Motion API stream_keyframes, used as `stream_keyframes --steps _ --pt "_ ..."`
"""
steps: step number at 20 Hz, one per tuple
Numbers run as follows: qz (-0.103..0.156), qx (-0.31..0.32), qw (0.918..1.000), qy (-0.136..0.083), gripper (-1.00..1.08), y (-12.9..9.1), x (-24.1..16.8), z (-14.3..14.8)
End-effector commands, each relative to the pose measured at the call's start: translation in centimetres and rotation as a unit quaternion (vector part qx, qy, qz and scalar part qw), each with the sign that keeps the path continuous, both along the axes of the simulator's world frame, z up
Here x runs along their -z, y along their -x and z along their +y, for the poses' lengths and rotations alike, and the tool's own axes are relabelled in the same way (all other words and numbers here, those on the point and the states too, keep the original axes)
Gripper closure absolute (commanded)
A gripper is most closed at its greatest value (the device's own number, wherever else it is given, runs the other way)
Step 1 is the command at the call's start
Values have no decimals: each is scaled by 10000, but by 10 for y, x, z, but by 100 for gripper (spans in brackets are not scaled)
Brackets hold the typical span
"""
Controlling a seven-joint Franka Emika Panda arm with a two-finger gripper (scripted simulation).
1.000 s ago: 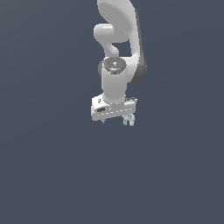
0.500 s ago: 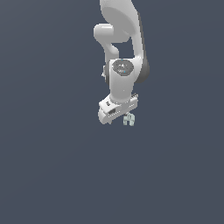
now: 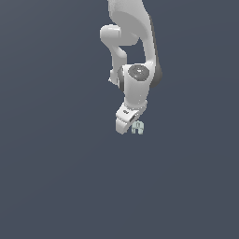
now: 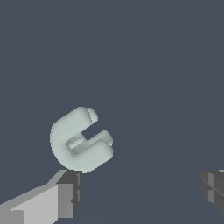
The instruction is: Pick up the object and move it to a goal position.
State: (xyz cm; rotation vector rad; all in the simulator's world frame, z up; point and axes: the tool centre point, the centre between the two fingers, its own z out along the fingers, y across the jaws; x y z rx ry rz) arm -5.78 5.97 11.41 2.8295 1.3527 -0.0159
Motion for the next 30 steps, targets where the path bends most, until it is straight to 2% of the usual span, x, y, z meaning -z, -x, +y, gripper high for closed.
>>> stream_keyframes --steps 1,5,11,19,24,30 --pt "-1 -436 9990 -6 -92 6 4 7" --pt "-4 -1118 9937 -16 -92 15 9 18" --pt "-10 -2001 9798 -34 -92 28 16 32" --pt "-18 -2686 9632 -50 -92 38 21 43" --pt "-20 -2835 9590 -54 -92 41 22 45" --pt "-18 -2816 9595 -54 -92 41 27 45"
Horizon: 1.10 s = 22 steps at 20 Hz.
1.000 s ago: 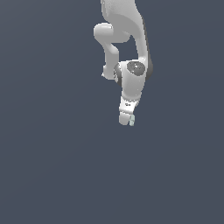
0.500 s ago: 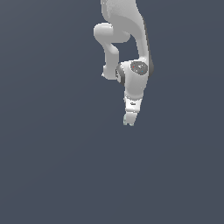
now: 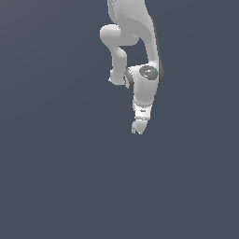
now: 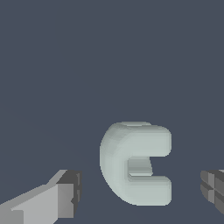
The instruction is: Pick up the object and move it to a goal position.
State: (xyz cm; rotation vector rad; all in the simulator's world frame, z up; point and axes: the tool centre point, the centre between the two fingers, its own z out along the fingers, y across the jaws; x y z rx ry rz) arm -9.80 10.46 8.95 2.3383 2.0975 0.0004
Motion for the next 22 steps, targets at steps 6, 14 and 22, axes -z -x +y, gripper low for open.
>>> stream_keyframes --steps 6,14,22 --pt "5 -20 10000 -2 -92 1 29 0" --pt "4 -30 10000 1 -92 1 48 0" --pt "4 -30 10000 1 108 1 48 0"
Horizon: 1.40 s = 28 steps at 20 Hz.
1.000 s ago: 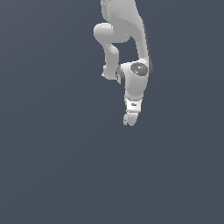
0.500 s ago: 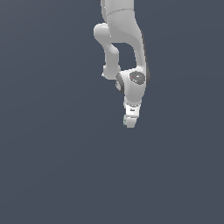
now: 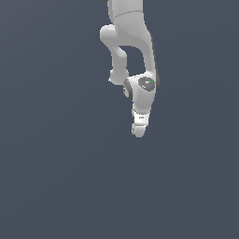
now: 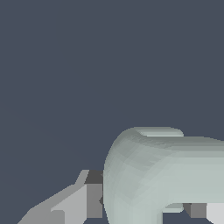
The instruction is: Pick up the object and move it to a goal position.
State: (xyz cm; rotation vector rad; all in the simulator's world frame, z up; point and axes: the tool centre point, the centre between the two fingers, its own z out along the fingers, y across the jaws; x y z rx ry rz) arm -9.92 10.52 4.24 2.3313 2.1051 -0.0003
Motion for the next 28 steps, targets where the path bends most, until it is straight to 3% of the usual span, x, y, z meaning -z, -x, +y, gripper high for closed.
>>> stream_keyframes --steps 1,8,14,20,28 --pt "2 3 10000 -1 108 0 1 0" --pt "0 2 10000 0 108 -1 -2 -7" --pt "0 2 10000 0 108 -7 -12 -35" --pt "1 1 10000 -3 108 -17 -29 -83" --pt "1 1 10000 -8 108 -36 -60 -171"
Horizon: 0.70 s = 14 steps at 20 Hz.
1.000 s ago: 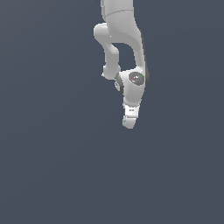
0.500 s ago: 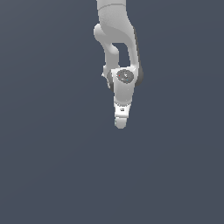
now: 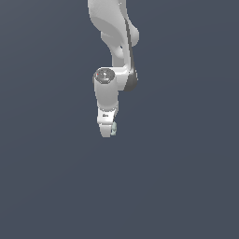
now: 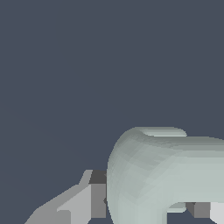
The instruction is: Pick up the object and move it to a goal position.
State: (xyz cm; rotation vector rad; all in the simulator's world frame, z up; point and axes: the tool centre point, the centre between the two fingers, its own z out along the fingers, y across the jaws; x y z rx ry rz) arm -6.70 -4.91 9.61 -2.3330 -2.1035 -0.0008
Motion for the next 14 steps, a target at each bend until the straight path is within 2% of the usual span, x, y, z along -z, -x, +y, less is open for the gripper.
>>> stream_keyframes --steps 1,8,14 --pt "1 -6 10000 -3 108 -6 -10 -27" --pt "0 -4 10000 -3 108 -20 -30 -85" --pt "1 -3 10000 0 108 -27 -38 -110"
